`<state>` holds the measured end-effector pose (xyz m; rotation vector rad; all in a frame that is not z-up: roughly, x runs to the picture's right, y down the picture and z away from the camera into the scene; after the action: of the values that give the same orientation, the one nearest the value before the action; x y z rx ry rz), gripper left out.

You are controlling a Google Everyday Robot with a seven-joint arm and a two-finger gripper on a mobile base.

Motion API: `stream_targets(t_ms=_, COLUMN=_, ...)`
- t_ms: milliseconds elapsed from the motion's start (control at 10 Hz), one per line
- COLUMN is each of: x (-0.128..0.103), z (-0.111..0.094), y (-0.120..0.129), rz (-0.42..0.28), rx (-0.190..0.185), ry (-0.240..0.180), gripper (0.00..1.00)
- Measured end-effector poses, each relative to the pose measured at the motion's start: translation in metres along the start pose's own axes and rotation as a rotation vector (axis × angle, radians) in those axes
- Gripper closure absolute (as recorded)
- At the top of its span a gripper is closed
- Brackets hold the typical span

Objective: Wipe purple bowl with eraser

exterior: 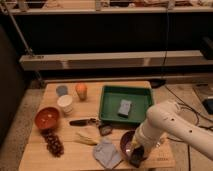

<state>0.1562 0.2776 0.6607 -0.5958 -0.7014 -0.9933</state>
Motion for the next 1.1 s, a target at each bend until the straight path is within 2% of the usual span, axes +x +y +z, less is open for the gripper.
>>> stream_targets(t_ms=200, x=0.009, z=-0.003, y=0.019, rz=0.047, rx=-0.004, ry=0.007, gripper=0.90)
stream_targets(t_ms=500, x=0.034, z=-0.006, y=0.030, rz=0.099, rx=0.000, ry=0.021, gripper=0.90)
stream_targets(t_ms=800, x=0.049, z=-0.007, y=0.017, rz=0.100, rx=0.006, ry=0.031, gripper=0.90)
stream_targets(t_ms=1100, x=0.053, z=0.002, y=-0.023, rz=0.050, rx=0.004, ry=0.025, gripper=0.90)
